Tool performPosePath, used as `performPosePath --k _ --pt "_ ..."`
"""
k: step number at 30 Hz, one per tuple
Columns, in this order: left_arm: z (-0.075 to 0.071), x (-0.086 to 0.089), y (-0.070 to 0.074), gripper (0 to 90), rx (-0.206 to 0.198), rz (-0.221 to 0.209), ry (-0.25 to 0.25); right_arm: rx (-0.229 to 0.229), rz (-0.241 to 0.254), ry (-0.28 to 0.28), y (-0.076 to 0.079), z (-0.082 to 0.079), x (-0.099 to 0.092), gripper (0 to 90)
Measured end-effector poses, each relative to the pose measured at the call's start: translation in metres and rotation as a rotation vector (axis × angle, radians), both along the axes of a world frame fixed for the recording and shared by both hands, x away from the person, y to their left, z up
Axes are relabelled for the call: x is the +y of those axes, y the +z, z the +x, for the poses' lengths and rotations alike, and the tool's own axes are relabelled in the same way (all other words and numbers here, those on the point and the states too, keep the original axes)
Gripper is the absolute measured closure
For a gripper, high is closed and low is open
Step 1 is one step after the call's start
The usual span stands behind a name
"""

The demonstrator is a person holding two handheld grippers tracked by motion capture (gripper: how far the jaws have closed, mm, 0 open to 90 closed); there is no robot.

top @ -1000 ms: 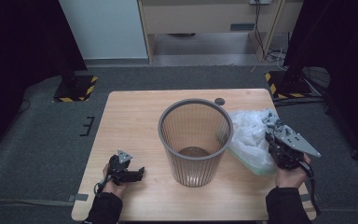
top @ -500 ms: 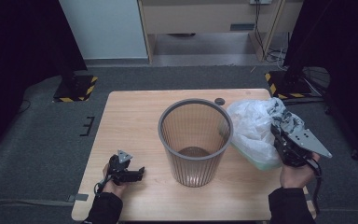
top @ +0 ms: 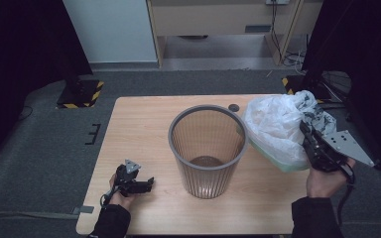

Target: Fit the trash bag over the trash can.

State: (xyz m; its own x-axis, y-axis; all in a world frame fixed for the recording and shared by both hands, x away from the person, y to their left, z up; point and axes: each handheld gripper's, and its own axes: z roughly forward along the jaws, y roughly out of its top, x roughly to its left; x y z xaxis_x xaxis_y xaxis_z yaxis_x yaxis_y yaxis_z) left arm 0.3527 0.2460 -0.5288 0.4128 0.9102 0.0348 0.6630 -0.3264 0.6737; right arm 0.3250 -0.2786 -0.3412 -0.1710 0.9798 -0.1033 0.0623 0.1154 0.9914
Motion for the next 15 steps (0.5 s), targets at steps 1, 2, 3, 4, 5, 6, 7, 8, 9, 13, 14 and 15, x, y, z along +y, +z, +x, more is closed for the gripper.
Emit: performPosePath --k 1,2,3,4,5,6,7,8,9,13,14,15 --pt "0.000 0.000 0.000 10.9 0.000 0.000 0.001 -0.007 0.003 -0.006 0.003 0.000 0.000 86.5" --pt "0.000 0.000 0.000 10.9 0.000 0.000 0.001 -0.014 0.006 -0.011 0.007 0.000 0.000 86.5" --pt "0.000 0.000 0.000 10.9 -0.001 0.000 0.001 -0.020 0.007 -0.015 0.010 -0.001 0.000 86.5" --pt "0.000 0.000 0.000 10.9 -0.001 0.000 0.001 -0.026 0.006 -0.022 0.014 -0.001 0.001 86.6" --pt "0.000 0.000 0.000 10.9 -0.001 0.000 0.001 -0.033 0.004 -0.026 0.018 -0.002 0.002 86.6" --pt "0.000 0.000 0.000 10.9 -0.001 0.000 0.001 -0.042 0.001 -0.028 0.022 -0.002 0.002 86.6" --pt "0.000 0.000 0.000 10.9 -0.001 0.001 0.001 -0.051 -0.004 -0.030 0.025 -0.003 0.004 86.5" --pt "0.000 0.000 0.000 10.9 -0.001 0.001 0.001 -0.058 -0.009 -0.031 0.029 -0.004 0.004 86.6" --pt "0.000 0.000 0.000 10.9 -0.001 0.001 0.001 -0.067 -0.009 -0.030 0.033 -0.005 0.005 86.5" --pt "0.000 0.000 0.000 10.9 -0.001 0.001 0.001 -0.097 -0.005 -0.030 0.046 -0.009 0.008 86.6" --pt "0.000 0.000 0.000 10.9 -0.001 0.000 0.001 -0.104 -0.005 -0.031 0.049 -0.010 0.009 86.6" --pt "0.000 0.000 0.000 10.9 -0.001 0.000 0.001 -0.113 -0.004 -0.030 0.052 -0.011 0.010 86.6"
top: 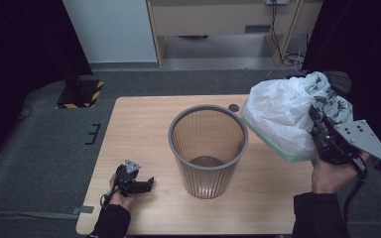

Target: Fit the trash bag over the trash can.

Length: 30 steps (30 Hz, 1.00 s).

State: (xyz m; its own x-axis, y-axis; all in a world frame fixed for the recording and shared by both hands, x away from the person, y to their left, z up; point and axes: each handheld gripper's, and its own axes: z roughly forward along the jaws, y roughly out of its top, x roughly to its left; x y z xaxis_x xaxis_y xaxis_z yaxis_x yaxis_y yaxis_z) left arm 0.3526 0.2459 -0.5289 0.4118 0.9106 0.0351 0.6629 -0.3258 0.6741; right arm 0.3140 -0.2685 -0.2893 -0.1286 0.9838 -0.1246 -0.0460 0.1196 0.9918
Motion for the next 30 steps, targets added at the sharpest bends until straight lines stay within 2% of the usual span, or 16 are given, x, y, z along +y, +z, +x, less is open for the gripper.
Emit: performPosePath --k 7,13,16,30 --pt "0.000 0.000 0.000 10.9 0.000 0.000 0.000 -0.051 -0.010 0.015 0.018 -0.009 0.014 86.5" --pt "0.000 0.000 0.000 11.0 -0.001 0.001 -0.001 -0.093 0.023 0.035 0.028 -0.020 0.029 86.4" --pt "0.000 0.000 0.000 10.9 -0.001 0.001 -0.001 -0.111 0.030 0.047 0.030 -0.025 0.039 86.3" --pt "0.000 0.000 0.000 11.1 -0.003 0.006 -0.006 -0.128 0.046 0.083 0.019 -0.037 0.090 85.3"
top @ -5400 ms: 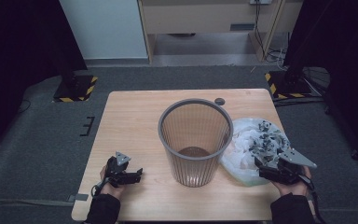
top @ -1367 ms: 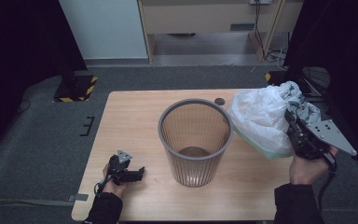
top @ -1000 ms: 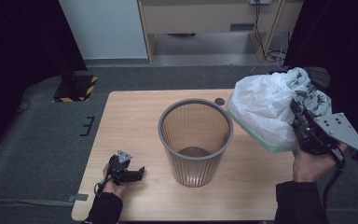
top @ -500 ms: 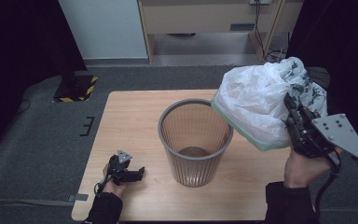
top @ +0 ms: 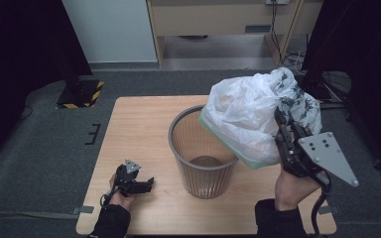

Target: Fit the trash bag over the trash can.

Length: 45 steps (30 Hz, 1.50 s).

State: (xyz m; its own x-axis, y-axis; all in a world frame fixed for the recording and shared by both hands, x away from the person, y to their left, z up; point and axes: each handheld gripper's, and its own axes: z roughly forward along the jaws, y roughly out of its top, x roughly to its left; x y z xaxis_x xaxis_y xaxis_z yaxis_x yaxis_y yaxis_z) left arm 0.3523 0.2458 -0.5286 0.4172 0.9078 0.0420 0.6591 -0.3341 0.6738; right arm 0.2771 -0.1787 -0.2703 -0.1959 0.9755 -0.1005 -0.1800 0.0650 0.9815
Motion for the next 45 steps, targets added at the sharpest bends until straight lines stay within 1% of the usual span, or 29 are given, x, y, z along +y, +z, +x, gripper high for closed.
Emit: performPosePath --k 4,8,11,17,18,19,21,22,24,25,27,28,31,32,36,37,38,39,40,41,42,43,44,45 --pt "0.000 0.000 0.000 11.1 -0.001 0.002 -0.001 0.003 -0.016 0.024 -0.008 -0.003 0.016 84.9" --pt "0.000 0.000 0.000 11.1 0.001 0.001 -0.001 0.010 -0.005 0.066 -0.016 -0.008 0.030 84.7" --pt "0.000 0.000 0.000 11.2 -0.001 0.003 -0.001 0.015 -0.006 0.081 -0.020 -0.010 0.040 84.4" --pt "0.000 0.000 0.000 11.2 -0.001 0.002 -0.001 0.034 -0.030 0.103 -0.025 -0.007 0.061 83.5" --pt "0.000 0.000 0.000 11.2 -0.001 0.002 -0.001 0.034 -0.030 0.103 -0.025 -0.007 0.061 83.5" --pt "0.000 0.000 0.000 11.1 0.000 0.002 -0.001 0.043 -0.028 0.118 -0.027 -0.004 0.067 83.3" --pt "0.000 0.000 0.000 11.1 0.002 0.000 -0.001 0.048 -0.031 0.123 -0.028 -0.003 0.070 83.2" --pt "0.000 0.000 0.000 11.6 0.003 -0.001 -0.003 0.062 -0.029 0.146 -0.030 -0.001 0.076 83.2" --pt "0.000 0.000 0.001 11.6 0.004 0.000 -0.003 0.061 -0.029 0.151 -0.030 -0.001 0.078 83.2" --pt "0.000 0.000 0.001 11.6 0.007 0.000 -0.003 0.062 -0.028 0.164 -0.029 -0.001 0.083 83.1" --pt "0.000 0.000 0.001 11.7 0.008 -0.001 -0.003 0.061 -0.032 0.165 -0.029 -0.001 0.084 83.0" --pt "0.000 0.000 0.001 11.7 0.007 0.000 -0.002 0.071 -0.034 0.175 -0.029 0.000 0.089 82.7" --pt "0.000 0.000 0.001 11.9 0.006 0.000 -0.001 0.074 -0.029 0.187 -0.030 0.000 0.093 82.2" --pt "0.000 0.000 0.002 11.9 0.004 -0.001 0.000 0.078 -0.035 0.192 -0.030 0.000 0.095 81.8" --pt "-0.001 0.002 0.005 12.1 -0.015 -0.022 0.012 0.098 -0.051 0.194 -0.035 0.004 0.099 80.2" --pt "-0.001 0.003 0.007 12.2 -0.020 -0.029 0.016 0.112 -0.052 0.189 -0.039 0.008 0.097 76.9" --pt "-0.002 0.003 0.008 12.2 -0.025 -0.034 0.018 0.112 -0.052 0.189 -0.039 0.008 0.097 76.9" --pt "-0.002 0.004 0.009 12.4 -0.032 -0.038 0.020 0.118 -0.050 0.188 -0.040 0.009 0.096 75.0" --pt "-0.003 0.005 0.012 12.7 -0.050 -0.056 0.031 0.138 -0.038 0.196 -0.043 0.012 0.093 70.2" --pt "-0.003 0.005 0.012 12.8 -0.050 -0.056 0.031 0.138 -0.038 0.196 -0.043 0.012 0.093 70.2" --pt "-0.004 0.005 0.014 12.8 -0.061 -0.065 0.040 0.150 -0.031 0.198 -0.045 0.014 0.092 68.1" --pt "-0.005 0.006 0.017 12.9 -0.080 -0.072 0.045 0.159 -0.022 0.205 -0.047 0.016 0.088 65.0" --pt "-0.005 0.006 0.017 13.0 -0.080 -0.072 0.045 0.159 -0.022 0.205 -0.047 0.016 0.088 65.0" --pt "-0.005 0.006 0.019 13.0 -0.090 -0.077 0.048 0.158 -0.021 0.208 -0.048 0.016 0.087 61.9"
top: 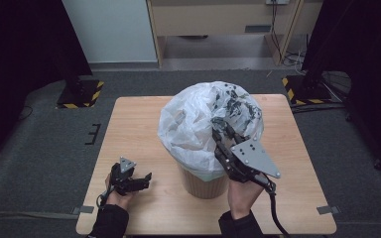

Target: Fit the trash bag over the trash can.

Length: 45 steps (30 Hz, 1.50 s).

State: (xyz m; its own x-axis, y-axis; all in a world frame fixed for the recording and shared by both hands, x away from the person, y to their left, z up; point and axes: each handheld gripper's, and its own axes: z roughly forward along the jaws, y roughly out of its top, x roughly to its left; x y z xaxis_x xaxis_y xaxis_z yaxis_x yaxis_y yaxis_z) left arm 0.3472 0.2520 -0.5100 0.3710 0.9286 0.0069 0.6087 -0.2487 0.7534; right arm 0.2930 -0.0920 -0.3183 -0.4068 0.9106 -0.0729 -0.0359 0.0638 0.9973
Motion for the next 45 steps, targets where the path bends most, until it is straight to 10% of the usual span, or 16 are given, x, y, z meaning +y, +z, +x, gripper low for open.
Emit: performPosePath --k 9,27,45 --pt "-0.008 0.002 0.022 13.4 -0.112 -0.076 0.025 -0.074 0.073 0.034 0.009 -0.014 -0.018 16.3" --pt "-0.016 0.004 0.098 14.7 -0.369 -0.200 0.050 -0.079 0.135 -0.057 0.037 0.012 -0.088 13.5" --pt "-0.020 -0.030 0.182 14.1 -0.520 -0.275 -0.049 -0.013 0.058 -0.154 0.017 0.050 -0.126 14.3"
